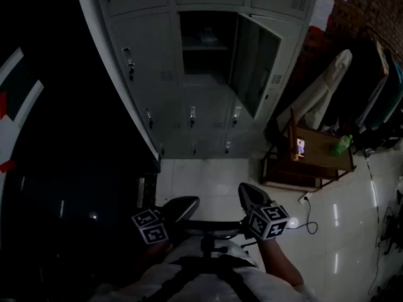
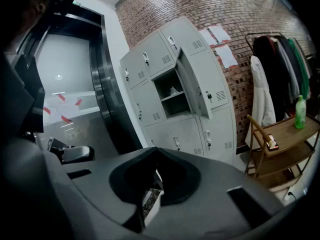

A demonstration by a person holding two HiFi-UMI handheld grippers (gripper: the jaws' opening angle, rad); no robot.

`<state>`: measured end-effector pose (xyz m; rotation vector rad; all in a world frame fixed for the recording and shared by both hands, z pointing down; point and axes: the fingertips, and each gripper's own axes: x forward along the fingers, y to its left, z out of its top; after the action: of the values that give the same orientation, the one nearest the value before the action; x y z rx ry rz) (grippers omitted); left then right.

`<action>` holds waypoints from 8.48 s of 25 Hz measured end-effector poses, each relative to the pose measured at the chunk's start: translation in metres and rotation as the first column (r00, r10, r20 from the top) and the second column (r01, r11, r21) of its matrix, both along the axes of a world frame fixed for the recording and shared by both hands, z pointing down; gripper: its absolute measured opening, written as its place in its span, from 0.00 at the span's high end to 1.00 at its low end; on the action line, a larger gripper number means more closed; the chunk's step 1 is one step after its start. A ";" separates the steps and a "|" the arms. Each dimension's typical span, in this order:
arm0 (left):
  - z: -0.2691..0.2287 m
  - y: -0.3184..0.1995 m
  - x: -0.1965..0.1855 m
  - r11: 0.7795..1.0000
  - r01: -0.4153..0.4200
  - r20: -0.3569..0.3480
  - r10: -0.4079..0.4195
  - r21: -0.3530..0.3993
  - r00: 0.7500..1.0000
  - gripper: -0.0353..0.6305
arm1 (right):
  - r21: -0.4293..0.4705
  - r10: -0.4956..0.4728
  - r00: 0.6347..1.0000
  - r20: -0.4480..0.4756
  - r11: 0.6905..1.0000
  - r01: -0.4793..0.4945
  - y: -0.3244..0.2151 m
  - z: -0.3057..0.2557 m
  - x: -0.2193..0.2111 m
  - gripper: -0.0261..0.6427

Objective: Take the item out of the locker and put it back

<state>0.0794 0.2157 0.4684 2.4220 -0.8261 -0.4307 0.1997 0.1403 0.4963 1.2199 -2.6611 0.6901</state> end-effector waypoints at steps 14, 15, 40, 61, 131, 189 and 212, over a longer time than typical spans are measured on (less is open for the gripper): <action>0.000 -0.016 0.016 0.999 0.034 0.004 -0.034 -0.007 0.999 0.96 | -0.010 -0.012 1.000 0.022 1.000 0.012 -0.018 -0.003 0.016 0.95; 0.000 -0.017 0.016 0.999 0.038 0.005 -0.038 -0.009 0.999 0.96 | -0.012 -0.011 1.000 0.017 1.000 0.011 -0.019 -0.002 0.018 0.95; 0.011 -0.052 0.051 0.994 0.102 -0.003 -0.102 -0.037 0.995 0.96 | -0.044 -0.066 0.998 -0.001 0.997 0.066 -0.055 0.017 0.052 0.95; 0.000 -0.206 -0.080 0.998 0.062 -0.001 -0.062 -0.030 0.998 0.96 | -0.005 -0.041 0.999 -0.012 0.999 0.041 -0.207 0.000 -0.079 0.95; -0.142 -0.490 -0.147 0.975 0.018 0.033 -0.026 0.221 0.999 0.86 | 0.411 0.187 0.889 -0.419 0.911 0.002 -0.646 -0.212 -0.243 0.94; -0.127 -0.407 -0.129 0.978 -0.062 0.052 0.053 0.197 0.997 0.95 | 0.381 0.154 0.979 -0.132 0.920 -0.094 -0.405 -0.175 -0.143 0.94; -0.104 -0.393 -0.125 0.988 -0.079 0.037 0.075 0.135 0.996 0.95 | 0.300 0.162 0.982 -0.093 0.945 -0.127 -0.364 -0.137 -0.127 0.94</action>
<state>-0.0459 -0.1774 0.3647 2.5836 -0.7346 -0.4327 0.0728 -0.2236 0.3596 1.4900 -2.6630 0.2332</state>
